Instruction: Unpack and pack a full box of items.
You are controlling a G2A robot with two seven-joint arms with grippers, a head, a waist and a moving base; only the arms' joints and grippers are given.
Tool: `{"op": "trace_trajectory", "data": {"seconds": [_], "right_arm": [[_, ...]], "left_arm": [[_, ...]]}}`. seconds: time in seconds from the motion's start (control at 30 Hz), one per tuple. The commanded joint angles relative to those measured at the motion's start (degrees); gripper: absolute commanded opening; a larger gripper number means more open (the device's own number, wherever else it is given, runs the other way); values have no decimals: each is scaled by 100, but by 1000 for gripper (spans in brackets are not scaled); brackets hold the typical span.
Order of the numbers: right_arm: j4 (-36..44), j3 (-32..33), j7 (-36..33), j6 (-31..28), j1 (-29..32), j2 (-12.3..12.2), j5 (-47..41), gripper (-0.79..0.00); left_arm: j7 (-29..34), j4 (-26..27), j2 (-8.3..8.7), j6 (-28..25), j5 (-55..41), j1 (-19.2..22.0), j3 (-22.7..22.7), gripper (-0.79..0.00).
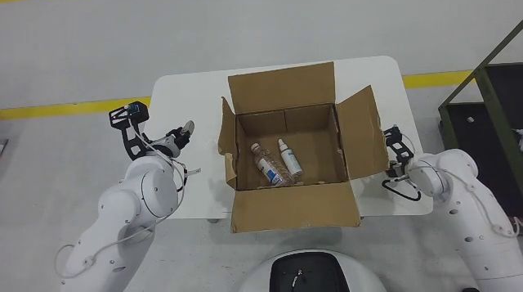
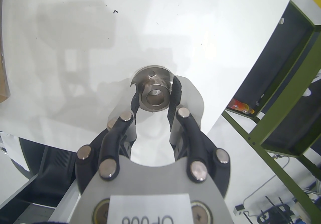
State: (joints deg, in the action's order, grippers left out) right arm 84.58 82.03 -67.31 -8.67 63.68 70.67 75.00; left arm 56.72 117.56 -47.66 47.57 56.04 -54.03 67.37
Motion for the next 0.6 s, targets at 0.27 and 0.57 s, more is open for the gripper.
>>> {"op": "trace_trajectory", "data": {"seconds": [0.27, 0.57], "right_arm": [[340, 305, 186, 213, 118, -36, -413, -785], [2323, 1912, 1049, 640, 919, -71, -3007, -785]], "left_arm": [[0, 0, 0, 0, 0, 0, 0, 0], [0, 0, 0, 0, 0, 0, 0, 0]]}}
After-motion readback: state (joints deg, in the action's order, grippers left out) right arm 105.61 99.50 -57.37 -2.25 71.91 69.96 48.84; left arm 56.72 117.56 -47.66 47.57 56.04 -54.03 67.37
